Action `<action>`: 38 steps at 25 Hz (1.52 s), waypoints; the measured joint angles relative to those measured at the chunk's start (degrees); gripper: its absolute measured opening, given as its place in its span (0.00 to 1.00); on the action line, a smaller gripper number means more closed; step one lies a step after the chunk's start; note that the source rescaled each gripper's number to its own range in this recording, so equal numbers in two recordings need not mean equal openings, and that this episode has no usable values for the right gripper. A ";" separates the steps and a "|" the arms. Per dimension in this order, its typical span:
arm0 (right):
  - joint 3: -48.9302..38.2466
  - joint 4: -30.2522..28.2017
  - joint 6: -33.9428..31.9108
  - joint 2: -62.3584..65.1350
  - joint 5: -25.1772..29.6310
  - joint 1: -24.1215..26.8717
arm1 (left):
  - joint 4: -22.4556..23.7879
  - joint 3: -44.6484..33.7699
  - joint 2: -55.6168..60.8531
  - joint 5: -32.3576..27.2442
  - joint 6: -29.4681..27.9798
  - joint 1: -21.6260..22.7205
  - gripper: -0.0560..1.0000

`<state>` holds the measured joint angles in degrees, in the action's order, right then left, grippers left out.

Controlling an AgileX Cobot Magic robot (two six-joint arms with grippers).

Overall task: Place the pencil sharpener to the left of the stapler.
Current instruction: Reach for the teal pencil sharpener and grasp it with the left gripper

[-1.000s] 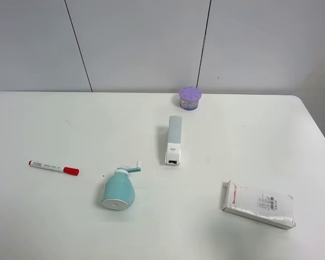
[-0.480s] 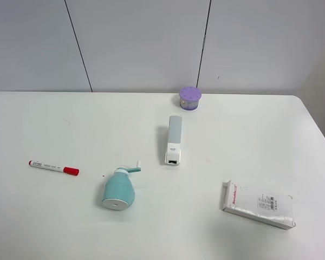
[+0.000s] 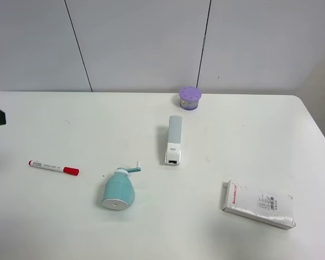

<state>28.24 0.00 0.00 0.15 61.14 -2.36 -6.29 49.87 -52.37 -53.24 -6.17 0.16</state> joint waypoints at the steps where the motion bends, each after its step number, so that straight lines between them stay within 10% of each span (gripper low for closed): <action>1: 0.00 0.00 0.00 0.00 0.00 0.00 | 1.16 1.70 -2.64 0.41 -1.78 -2.37 1.00; 7: 0.00 0.00 0.00 0.00 0.00 0.00 | 5.35 8.09 -13.51 2.88 -13.32 -17.38 1.00; 14: 0.00 0.00 0.00 0.00 0.00 0.00 | -1.61 8.14 -21.56 4.49 -15.43 -28.54 1.00; 24: 0.00 0.00 0.00 0.00 0.00 0.00 | -12.36 8.18 -31.22 5.73 -8.71 -30.12 1.00; 38: 0.00 0.00 0.00 0.00 0.00 0.00 | -11.72 -1.95 -33.25 13.93 -10.41 -36.49 1.00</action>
<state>28.24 0.00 0.00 0.15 61.14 -2.36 -18.01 47.93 -85.62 -39.31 -16.58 -36.33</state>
